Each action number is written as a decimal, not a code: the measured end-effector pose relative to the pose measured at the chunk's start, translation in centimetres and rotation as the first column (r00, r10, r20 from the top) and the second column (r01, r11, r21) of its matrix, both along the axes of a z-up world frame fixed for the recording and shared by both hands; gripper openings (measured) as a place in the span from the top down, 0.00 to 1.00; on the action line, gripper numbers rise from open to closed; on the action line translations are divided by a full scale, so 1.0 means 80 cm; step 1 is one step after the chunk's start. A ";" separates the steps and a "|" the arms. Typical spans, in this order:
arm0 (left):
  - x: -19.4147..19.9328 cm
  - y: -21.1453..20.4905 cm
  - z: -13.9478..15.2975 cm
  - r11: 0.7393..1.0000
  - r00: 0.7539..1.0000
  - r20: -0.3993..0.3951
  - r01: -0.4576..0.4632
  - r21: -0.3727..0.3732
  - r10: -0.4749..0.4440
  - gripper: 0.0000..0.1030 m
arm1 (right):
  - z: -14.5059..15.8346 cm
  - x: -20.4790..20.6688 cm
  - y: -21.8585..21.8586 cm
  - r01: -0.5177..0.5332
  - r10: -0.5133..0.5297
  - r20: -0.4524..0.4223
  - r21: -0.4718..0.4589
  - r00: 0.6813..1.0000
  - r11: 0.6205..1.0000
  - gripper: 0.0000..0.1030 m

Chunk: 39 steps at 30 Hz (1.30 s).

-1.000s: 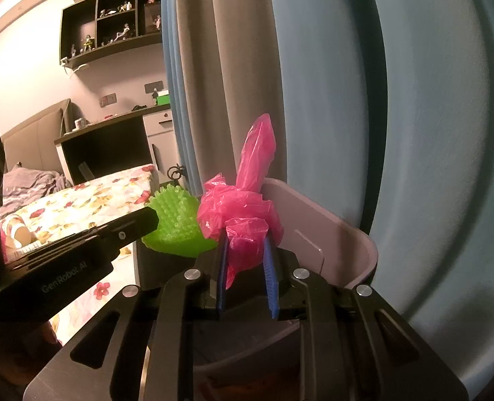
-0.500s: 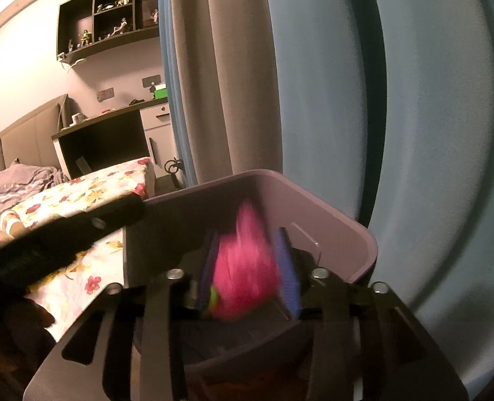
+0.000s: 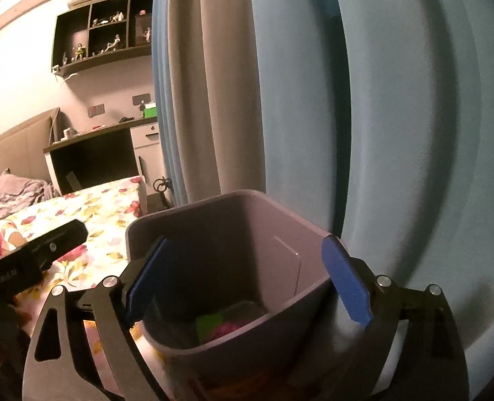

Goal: Collect trash
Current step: 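Withdraw both open tools from the bin back toward the trash pile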

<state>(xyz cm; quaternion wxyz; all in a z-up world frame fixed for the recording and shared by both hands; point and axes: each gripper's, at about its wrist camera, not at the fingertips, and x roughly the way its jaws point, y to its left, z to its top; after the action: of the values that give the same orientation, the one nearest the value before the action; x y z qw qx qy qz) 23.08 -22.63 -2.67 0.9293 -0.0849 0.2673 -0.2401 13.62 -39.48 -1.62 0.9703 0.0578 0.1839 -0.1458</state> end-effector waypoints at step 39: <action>-0.172 0.271 0.024 0.924 0.921 0.107 -0.380 0.031 0.375 0.06 | 0.027 -0.077 0.208 -0.254 0.255 0.081 -0.022 0.964 0.967 0.06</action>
<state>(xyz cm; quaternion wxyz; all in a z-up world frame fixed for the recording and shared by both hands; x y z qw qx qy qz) 9.31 -0.96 -0.73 0.9721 -0.0992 0.2057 -0.0533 7.45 -22.81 0.55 0.9881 0.0342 0.1487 -0.0187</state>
